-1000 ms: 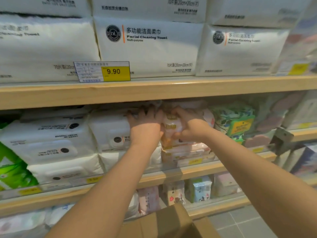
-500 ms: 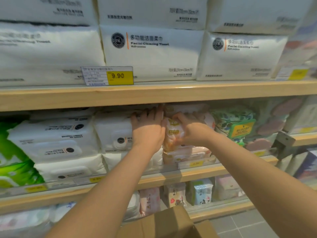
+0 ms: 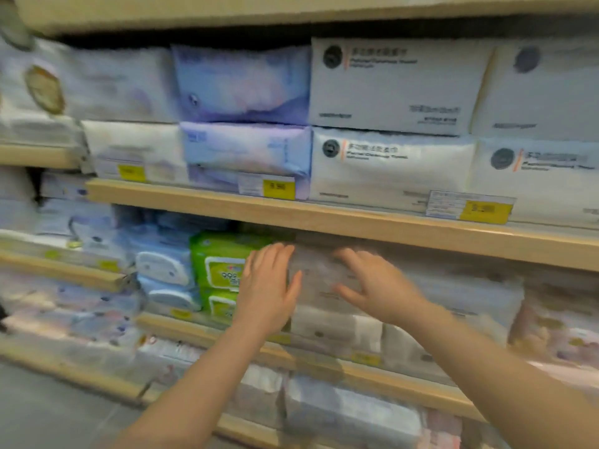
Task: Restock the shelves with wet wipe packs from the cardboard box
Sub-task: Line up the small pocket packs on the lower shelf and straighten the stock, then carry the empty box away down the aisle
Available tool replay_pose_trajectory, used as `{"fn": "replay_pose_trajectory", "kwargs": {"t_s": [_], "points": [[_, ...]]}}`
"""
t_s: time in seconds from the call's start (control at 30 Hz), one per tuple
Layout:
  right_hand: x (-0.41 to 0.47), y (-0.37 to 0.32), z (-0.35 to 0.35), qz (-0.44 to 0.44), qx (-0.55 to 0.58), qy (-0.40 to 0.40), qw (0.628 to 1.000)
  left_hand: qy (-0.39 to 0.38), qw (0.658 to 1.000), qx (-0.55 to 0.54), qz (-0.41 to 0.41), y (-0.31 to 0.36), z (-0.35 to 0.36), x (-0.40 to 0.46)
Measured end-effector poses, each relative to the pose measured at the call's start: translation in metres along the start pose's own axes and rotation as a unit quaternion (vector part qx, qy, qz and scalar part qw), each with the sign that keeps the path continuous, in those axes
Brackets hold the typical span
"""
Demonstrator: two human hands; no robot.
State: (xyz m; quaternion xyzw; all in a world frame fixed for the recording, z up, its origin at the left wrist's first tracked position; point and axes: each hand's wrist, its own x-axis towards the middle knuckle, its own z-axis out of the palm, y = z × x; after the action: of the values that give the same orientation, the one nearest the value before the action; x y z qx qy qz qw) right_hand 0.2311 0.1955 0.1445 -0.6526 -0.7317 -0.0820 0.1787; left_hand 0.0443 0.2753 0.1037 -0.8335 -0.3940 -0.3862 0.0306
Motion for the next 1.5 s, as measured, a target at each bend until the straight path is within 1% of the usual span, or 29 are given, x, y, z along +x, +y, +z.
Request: {"fn": "replay_pose_trajectory", "kwargs": {"t_s": [0.1, 0.2, 0.3, 0.4, 0.43, 0.5, 0.6, 0.67, 0.77, 0.87, 0.97, 1.03, 1.1, 1.17, 1.23, 1.27, 1.33, 1.4, 1.5], "points": [[0.050, -0.042, 0.025, -0.043, 0.010, -0.014, 0.999, 0.019, 0.997, 0.004, -0.076, -0.056, -0.016, -0.002], [0.092, -0.066, 0.054, -0.050, 0.013, -0.050, 0.997, 0.008, 0.988, -0.005, -0.152, -0.097, -0.019, -0.006], [0.123, -0.073, 0.077, -0.027, 0.021, -0.055, 0.998, -0.005, 0.977, -0.060, -0.207, -0.117, -0.014, -0.005], [0.135, -0.071, 0.090, -0.006, -0.018, -0.060, 0.998, -0.025, 0.961, -0.137, -0.238, -0.127, -0.001, 0.002], [0.136, -0.070, 0.092, -0.001, -0.042, -0.059, 0.997, -0.030, 0.958, -0.154, -0.239, -0.129, 0.004, 0.004], [0.136, -0.070, 0.091, 0.000, -0.072, -0.047, 0.996, -0.043, 0.961, -0.151, -0.227, -0.132, 0.012, 0.006], [0.130, -0.070, 0.088, -0.004, -0.079, -0.029, 0.996, -0.053, 0.962, -0.150, -0.222, -0.135, 0.019, 0.011], [0.130, -0.070, 0.088, -0.002, -0.082, -0.025, 0.996, -0.048, 0.957, -0.161, -0.236, -0.135, 0.022, 0.015], [0.129, -0.069, 0.089, 0.000, -0.091, -0.022, 0.996, -0.035, 0.957, -0.150, -0.247, -0.129, 0.025, 0.017], [0.131, -0.068, 0.089, 0.000, -0.083, -0.042, 0.996, -0.032, 0.956, -0.138, -0.257, -0.123, 0.021, 0.016], [0.134, -0.066, 0.081, -0.004, -0.043, -0.089, 0.995, -0.056, 0.954, -0.106, -0.273, -0.118, 0.012, 0.019], [0.128, -0.064, 0.073, -0.013, -0.034, -0.093, 0.995, -0.071, 0.954, -0.079, -0.280, -0.112, 0.001, 0.019], [0.112, -0.061, 0.058, -0.007, -0.028, -0.101, 0.994, -0.086, 0.958, -0.044, -0.269, -0.102, -0.013, 0.019], [0.090, -0.056, 0.037, 0.004, -0.026, -0.135, 0.990, -0.102, 0.964, -0.006, -0.245, -0.090, -0.028, 0.022], [0.066, -0.052, 0.014, 0.004, -0.062, -0.155, 0.986, -0.112, 0.969, 0.010, -0.219, -0.075, -0.040, 0.026], [0.055, -0.049, 0.005, 0.001, -0.081, -0.151, 0.985, -0.115, 0.972, 0.013, -0.205, -0.066, -0.043, 0.027], [0.032, -0.043, -0.009, 0.005, -0.101, -0.135, 0.986, -0.112, 0.977, 0.010, -0.181, -0.046, -0.045, 0.025], [0.002, -0.030, -0.013, 0.009, -0.112, -0.135, 0.984, -0.119, 0.978, -0.005, -0.170, -0.023, -0.039, 0.008], [-0.057, -0.008, -0.009, 0.021, -0.097, -0.153, 0.983, -0.161, 0.974, -0.046, -0.153, 0.008, -0.017, -0.039]]}}
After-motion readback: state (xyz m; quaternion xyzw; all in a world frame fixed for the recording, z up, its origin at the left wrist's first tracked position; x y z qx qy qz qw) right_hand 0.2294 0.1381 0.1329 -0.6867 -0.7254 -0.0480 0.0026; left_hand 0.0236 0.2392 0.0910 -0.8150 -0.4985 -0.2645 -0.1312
